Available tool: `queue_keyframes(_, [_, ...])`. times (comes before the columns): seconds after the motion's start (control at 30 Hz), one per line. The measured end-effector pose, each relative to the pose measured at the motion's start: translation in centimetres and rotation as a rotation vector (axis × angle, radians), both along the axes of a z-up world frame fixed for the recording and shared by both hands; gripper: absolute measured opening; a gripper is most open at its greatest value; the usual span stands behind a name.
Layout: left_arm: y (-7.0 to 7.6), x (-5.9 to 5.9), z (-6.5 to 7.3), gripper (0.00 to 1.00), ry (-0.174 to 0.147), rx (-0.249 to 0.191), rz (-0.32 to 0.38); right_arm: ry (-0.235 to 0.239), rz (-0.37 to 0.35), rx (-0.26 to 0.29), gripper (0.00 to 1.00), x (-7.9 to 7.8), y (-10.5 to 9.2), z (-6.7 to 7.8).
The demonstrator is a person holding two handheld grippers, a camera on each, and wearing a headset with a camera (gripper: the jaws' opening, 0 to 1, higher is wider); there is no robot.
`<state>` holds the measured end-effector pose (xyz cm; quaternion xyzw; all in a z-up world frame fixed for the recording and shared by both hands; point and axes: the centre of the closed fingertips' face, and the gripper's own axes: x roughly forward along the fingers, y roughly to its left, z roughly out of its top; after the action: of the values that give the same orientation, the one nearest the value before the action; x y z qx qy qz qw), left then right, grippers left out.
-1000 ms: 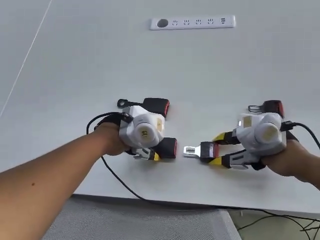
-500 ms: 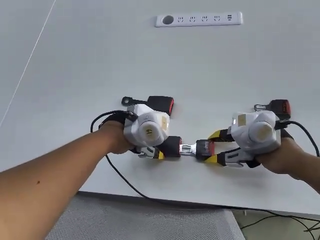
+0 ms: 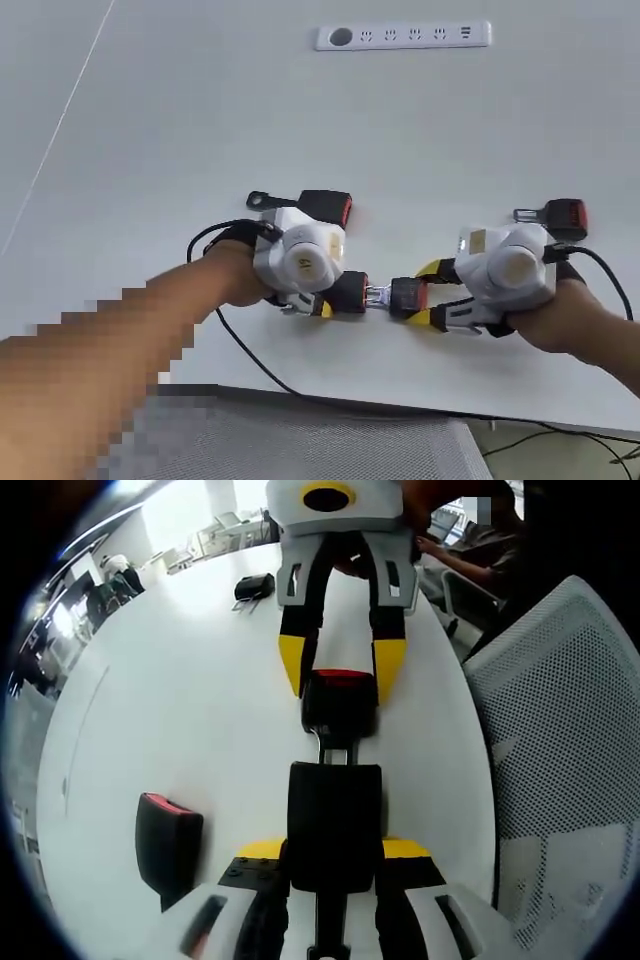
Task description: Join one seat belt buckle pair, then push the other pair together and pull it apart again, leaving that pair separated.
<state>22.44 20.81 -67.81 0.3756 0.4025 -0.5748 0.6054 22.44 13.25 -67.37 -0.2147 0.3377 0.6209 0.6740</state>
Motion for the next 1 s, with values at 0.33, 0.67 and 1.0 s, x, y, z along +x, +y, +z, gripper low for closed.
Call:
queue_keyframes(0.33, [0.0, 0.0, 0.0, 0.34, 0.004, 0.009, -0.017, -0.001, 0.002, 0.017, 0.33, -0.1, -0.2, 0.0])
queue_keyframes(0.67, [0.1, 0.0, -0.1, 0.33, 0.010, 0.036, -0.051, 0.001, -0.013, 0.005, 0.33, -0.1, 0.6, 0.0])
queue_keyframes(1.0, [0.4, 0.1, -0.1, 0.33, 0.019, 0.023, -0.033, 0.017, -0.049, 0.017, 0.32, -0.1, 1.7, -0.2])
